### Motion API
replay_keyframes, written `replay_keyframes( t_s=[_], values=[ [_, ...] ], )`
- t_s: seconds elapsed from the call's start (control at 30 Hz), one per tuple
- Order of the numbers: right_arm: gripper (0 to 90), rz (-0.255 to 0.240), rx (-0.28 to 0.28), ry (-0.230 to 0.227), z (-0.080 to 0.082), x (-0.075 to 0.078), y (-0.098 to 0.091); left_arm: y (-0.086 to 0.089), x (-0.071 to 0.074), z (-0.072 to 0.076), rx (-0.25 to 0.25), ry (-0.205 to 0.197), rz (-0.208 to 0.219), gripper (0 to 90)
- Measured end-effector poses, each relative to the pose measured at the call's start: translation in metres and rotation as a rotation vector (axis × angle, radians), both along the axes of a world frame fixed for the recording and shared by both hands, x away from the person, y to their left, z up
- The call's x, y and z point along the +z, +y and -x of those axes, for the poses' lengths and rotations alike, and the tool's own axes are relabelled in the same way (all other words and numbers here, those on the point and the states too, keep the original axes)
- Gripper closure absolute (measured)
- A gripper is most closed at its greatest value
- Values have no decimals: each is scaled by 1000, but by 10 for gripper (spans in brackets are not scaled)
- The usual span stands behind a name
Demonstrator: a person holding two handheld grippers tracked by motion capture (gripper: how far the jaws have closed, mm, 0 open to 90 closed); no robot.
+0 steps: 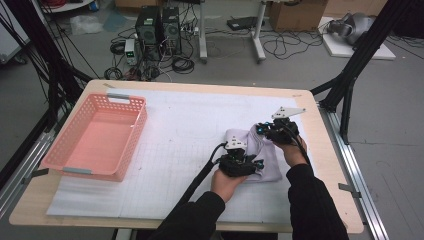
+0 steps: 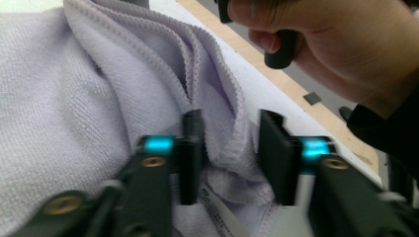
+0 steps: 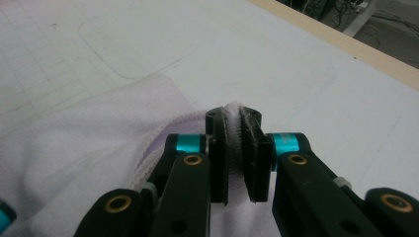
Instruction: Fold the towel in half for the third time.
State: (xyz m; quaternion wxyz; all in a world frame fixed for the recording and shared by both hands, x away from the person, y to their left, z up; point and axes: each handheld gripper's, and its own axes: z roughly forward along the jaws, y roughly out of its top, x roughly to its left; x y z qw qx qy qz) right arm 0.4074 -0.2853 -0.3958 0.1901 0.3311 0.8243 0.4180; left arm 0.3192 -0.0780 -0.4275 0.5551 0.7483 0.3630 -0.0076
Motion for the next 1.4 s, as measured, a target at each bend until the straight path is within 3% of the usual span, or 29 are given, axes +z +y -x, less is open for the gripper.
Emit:
replay_keyframes(
  t_s=[0.07, 0.13, 0.3, 0.5, 0.6, 0.7, 0.77, 0.87, 0.9, 1.07, 1.17, 1.23, 1.4],
  values=[
    [829, -1, -4, -1, 0, -2, -2, 5, 4, 1, -3, -24, 0, 417],
    [828, 4, -13, 3, 2, -4, -6, 15, 8, 3, -7, -57, 6, 386],
    [819, 0, -40, 3, 4, -9, -14, 50, 14, 2, 48, -125, -13, 363],
    [750, -8, -73, -10, 9, -8, -20, 100, 14, -4, 144, -192, -79, 333],
    [626, -43, -134, 8, 13, -6, -27, 122, 14, -6, 173, -207, -105, 306],
    [611, -53, -202, -2, 20, 0, -37, 143, 15, -7, 198, -211, -99, 273],
    [612, -87, -216, -5, 27, 5, -44, 156, 15, -7, 227, -215, -80, 245],
    [616, -104, -223, 0, 41, 8, -51, 172, 9, -6, 233, -212, -81, 190],
    [624, -103, -225, -4, 47, 7, -52, 177, 8, -6, 234, -212, -101, 193],
    [650, -110, -206, -3, 78, -1, -53, 195, 6, -2, 248, -245, -105, 193],
    [661, -105, -183, -1, 93, -10, -49, 201, 3, 1, 232, -257, -120, 196],
    [653, -93, -172, 3, 99, -14, -46, 203, 2, 3, 231, -266, -119, 197],
    [585, -147, -163, 36, 106, -17, -42, 207, 1, 7, 232, -276, -119, 197]
  ],
)
